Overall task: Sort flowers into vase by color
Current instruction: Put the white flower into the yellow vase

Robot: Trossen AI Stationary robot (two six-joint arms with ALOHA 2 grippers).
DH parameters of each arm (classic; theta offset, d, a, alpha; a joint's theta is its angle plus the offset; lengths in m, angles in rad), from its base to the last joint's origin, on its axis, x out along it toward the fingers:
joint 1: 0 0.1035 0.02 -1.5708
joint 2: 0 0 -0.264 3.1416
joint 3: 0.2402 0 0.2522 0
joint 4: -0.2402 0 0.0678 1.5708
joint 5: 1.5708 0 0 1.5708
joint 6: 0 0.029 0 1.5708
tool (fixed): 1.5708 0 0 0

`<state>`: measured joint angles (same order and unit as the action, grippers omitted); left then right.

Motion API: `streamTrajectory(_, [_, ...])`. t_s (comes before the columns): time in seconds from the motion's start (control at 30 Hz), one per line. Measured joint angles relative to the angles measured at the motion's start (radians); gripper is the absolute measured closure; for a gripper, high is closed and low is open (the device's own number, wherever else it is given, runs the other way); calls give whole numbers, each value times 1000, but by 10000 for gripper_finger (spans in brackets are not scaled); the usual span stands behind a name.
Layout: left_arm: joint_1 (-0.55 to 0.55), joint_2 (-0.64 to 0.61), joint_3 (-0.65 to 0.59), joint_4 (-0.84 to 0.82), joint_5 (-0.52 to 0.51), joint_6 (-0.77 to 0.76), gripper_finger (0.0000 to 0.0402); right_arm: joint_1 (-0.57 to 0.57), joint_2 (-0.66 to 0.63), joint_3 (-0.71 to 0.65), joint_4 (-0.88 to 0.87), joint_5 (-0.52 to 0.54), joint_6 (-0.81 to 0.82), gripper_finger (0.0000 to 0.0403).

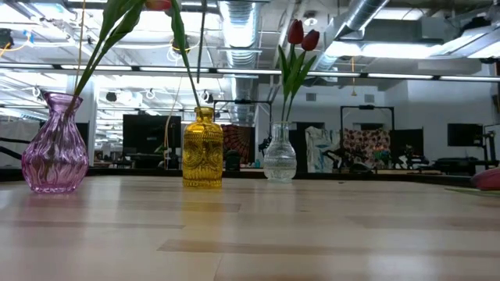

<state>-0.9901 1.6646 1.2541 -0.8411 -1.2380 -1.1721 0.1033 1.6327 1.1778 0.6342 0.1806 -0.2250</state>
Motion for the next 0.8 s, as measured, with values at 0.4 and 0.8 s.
streamTrajectory(0.4, [0,0,0,22,0,-2,265,-42,9,0,-111,8,44,376])
streamTrajectory(0.8, [0,0,0,24,0,-2,265,-41,9,0,-111,6,68,376])
